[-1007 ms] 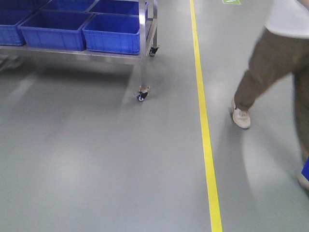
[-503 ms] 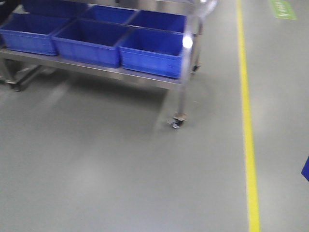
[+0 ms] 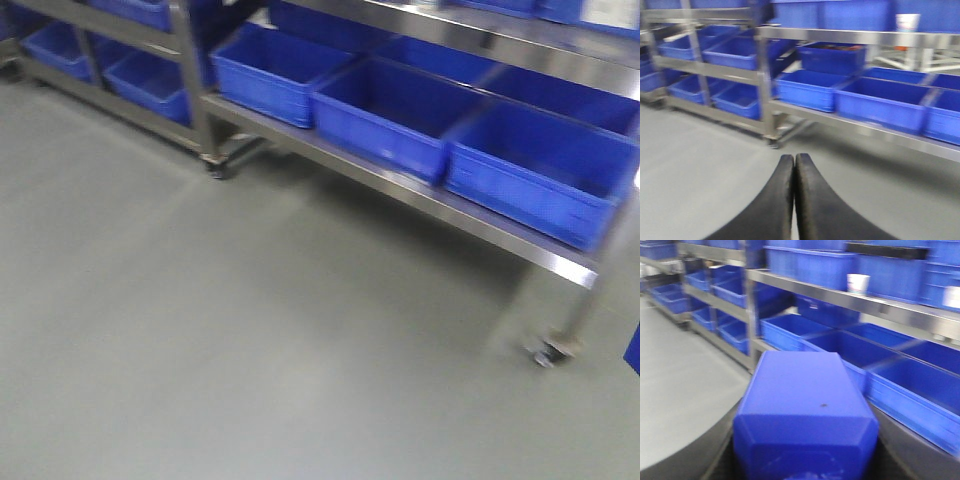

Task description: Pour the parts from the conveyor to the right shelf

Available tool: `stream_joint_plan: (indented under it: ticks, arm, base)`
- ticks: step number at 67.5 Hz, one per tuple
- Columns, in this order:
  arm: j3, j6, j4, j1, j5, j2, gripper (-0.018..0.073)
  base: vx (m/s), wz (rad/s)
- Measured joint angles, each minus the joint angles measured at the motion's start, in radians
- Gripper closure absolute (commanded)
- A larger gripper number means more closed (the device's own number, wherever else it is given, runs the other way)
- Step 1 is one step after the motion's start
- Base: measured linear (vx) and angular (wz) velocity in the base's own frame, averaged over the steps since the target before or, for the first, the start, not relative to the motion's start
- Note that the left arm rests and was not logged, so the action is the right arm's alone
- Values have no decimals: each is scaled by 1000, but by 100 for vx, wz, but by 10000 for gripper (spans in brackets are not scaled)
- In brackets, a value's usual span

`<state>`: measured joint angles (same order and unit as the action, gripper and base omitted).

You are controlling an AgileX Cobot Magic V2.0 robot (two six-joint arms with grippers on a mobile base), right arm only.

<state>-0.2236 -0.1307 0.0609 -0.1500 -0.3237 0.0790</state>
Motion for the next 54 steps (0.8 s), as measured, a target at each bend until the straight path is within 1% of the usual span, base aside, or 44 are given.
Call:
stream_joint_plan:
  ticks: [54]
  arm:
    - [0, 0, 0, 0, 0, 0, 565]
  base:
    - [54, 76]
